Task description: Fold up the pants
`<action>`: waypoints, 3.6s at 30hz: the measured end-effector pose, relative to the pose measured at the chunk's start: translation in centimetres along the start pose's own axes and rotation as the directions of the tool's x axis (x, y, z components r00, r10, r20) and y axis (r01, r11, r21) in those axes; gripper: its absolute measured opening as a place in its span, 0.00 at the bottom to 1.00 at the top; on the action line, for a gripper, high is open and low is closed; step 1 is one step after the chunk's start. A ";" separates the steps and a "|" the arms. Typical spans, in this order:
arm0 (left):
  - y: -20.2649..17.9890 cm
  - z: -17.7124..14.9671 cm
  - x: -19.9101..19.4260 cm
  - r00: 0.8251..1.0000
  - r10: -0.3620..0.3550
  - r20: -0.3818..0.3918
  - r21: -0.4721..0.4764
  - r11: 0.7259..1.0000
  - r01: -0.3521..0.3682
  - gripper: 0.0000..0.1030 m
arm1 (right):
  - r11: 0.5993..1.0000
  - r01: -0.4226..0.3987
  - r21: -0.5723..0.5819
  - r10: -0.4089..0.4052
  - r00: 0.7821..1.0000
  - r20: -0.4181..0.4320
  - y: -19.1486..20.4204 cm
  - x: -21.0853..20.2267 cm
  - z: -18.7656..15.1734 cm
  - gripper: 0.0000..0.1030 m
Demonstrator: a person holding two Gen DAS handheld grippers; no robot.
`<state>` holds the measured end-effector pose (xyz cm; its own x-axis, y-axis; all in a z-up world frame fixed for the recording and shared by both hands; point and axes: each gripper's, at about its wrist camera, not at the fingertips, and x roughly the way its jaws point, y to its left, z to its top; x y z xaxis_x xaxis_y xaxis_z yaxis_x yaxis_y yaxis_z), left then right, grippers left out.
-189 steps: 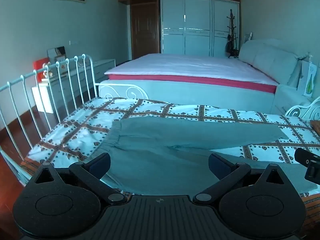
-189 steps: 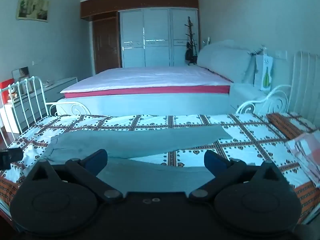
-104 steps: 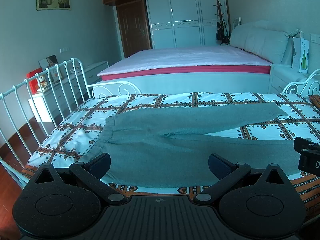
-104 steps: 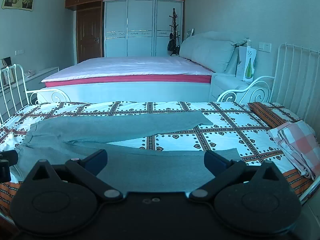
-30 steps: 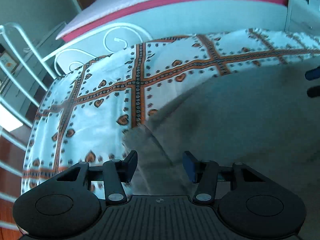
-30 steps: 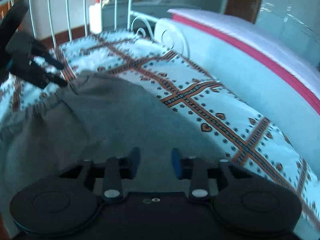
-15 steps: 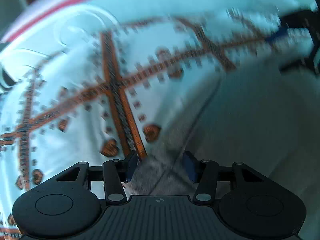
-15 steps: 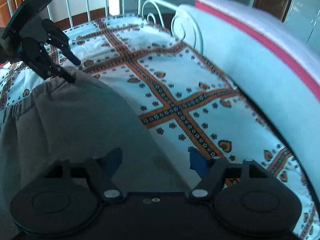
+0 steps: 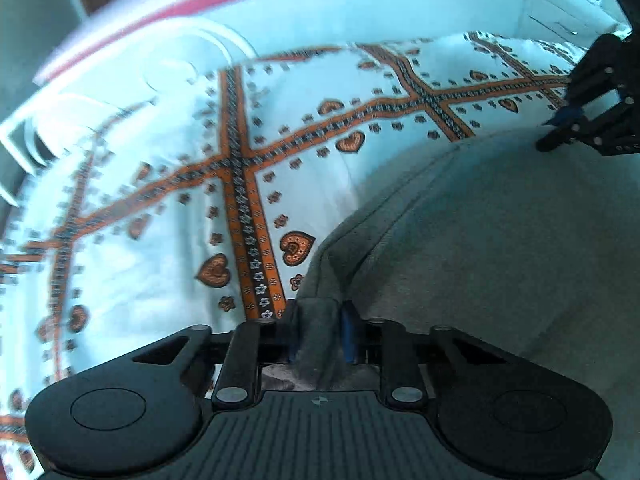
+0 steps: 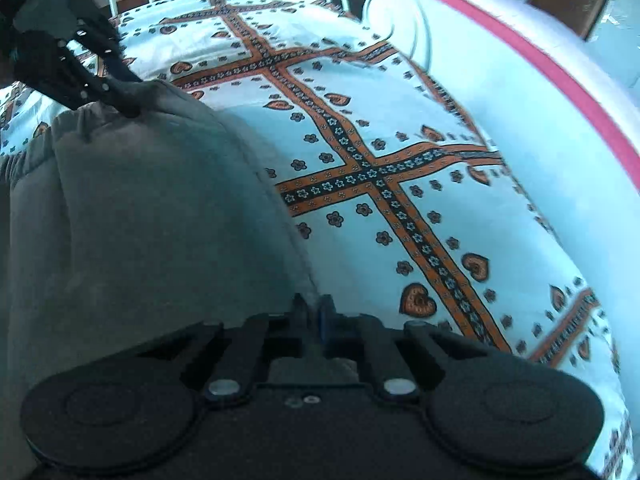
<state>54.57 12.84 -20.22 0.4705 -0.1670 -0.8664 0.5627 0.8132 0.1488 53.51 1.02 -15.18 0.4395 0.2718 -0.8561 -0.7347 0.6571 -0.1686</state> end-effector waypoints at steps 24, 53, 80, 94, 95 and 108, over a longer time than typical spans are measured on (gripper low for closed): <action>-11.4 -20.1 -18.8 0.978 0.191 0.079 0.150 0.968 -0.201 0.18 | 0.995 -0.001 0.100 -0.021 0.977 0.214 26.1 -17.2 -13.1 0.00; -5.3 -25.5 -18.4 0.992 -0.091 0.092 -0.804 0.581 0.128 0.30 | 0.999 0.025 -0.031 -0.019 0.980 0.199 33.4 -11.4 -11.8 0.18; -16.7 -15.9 -21.1 0.993 -0.052 0.103 -0.501 0.860 0.097 0.74 | 0.845 -0.033 0.533 -0.082 0.978 0.191 23.6 -15.5 -19.1 0.48; -23.3 -14.8 -16.5 0.990 0.040 0.137 -0.563 0.825 0.044 0.73 | 0.682 0.018 0.731 -0.169 0.976 0.134 18.1 -17.6 -21.9 0.40; -23.1 -14.6 -16.1 0.992 0.057 0.112 -0.561 0.827 0.016 0.73 | 0.672 0.023 0.740 -0.173 0.977 0.126 17.5 -17.6 -21.7 0.40; -27.8 -15.4 -16.2 0.998 0.034 0.048 -0.272 0.962 -0.020 0.73 | 0.494 0.085 0.865 -0.138 0.990 -0.018 12.4 -14.5 -18.9 0.36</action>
<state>20.85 1.58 -17.67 0.5216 -0.1659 -0.8369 0.3472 0.9373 0.0306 28.30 -8.07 -14.08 0.5273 0.1655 -0.8334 0.1214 0.9561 0.2667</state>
